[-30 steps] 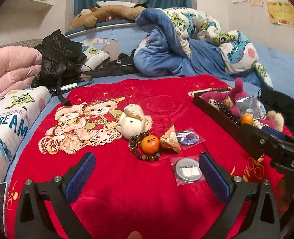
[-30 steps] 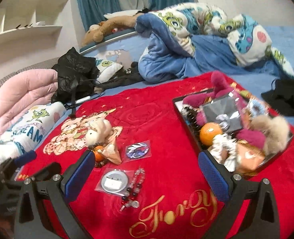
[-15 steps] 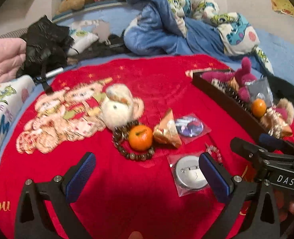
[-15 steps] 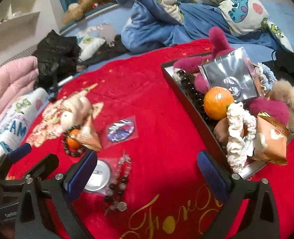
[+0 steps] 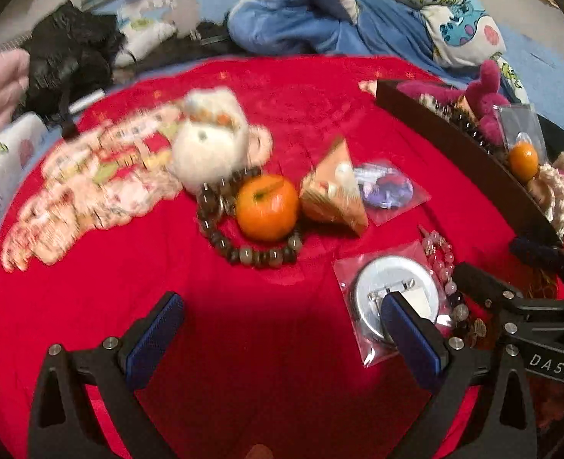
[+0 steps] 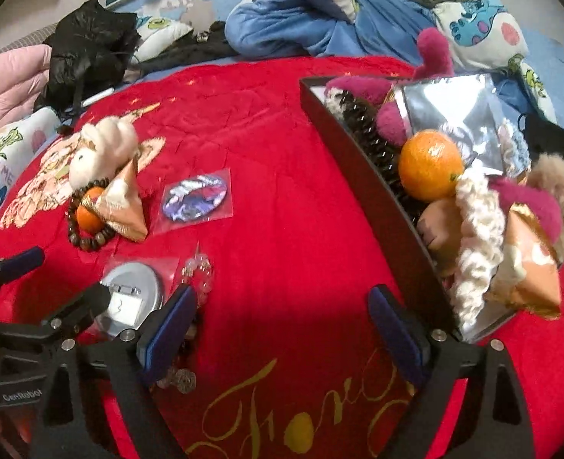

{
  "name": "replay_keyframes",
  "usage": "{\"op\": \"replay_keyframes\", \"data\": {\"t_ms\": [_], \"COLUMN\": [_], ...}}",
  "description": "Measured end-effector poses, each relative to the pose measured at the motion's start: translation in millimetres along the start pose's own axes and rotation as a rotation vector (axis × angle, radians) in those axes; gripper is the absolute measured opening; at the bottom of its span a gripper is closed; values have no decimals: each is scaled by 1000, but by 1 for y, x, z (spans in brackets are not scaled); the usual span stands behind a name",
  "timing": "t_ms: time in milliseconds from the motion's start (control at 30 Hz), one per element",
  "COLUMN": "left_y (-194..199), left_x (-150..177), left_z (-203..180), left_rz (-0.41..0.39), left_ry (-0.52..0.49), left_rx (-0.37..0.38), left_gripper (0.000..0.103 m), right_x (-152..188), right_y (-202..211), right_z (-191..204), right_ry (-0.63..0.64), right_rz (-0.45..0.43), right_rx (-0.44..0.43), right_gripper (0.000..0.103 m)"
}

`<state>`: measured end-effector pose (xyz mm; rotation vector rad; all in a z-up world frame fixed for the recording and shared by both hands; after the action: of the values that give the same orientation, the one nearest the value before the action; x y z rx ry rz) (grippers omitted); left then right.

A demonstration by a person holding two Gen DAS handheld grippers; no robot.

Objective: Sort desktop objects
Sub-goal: 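Grasp the pink bead bracelet with the right tool while the left tool approaches the bagged tin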

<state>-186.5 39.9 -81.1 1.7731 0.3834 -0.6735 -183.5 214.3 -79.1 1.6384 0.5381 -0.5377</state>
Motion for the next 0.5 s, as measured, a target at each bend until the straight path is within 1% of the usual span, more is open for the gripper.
{"op": "replay_keyframes", "data": {"t_ms": [33,100,300,500], "left_y": [0,-1,-2,-2], "left_x": [0,-1,0,-1], "left_z": [3,7,7,8], "left_rz": [1,4,-1,2], "left_ry": [20,40,39,32], "left_rx": [18,33,26,12], "left_gripper": [103,103,103,103], "right_x": [2,2,5,7], "right_y": [-3,-4,-2,2], "right_z": [-2,-5,-9,-2], "right_ry": [-7,-16,-3,12], "right_rz": [14,14,8,-5], "right_rx": [-21,-47,-62,-52], "right_gripper": [93,96,97,89]}}
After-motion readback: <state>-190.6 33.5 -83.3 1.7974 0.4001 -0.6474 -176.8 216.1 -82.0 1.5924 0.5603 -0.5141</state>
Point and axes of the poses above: each gripper's, at about its wrist camera, not at the fingertips, and y roughly against the way its jaws point, z to its left, x to its underside, the point moved 3 cm from there along -y, roughly the way its jaws point, and after that the axes turned 11 degrees about x, right-handed, at the moved point
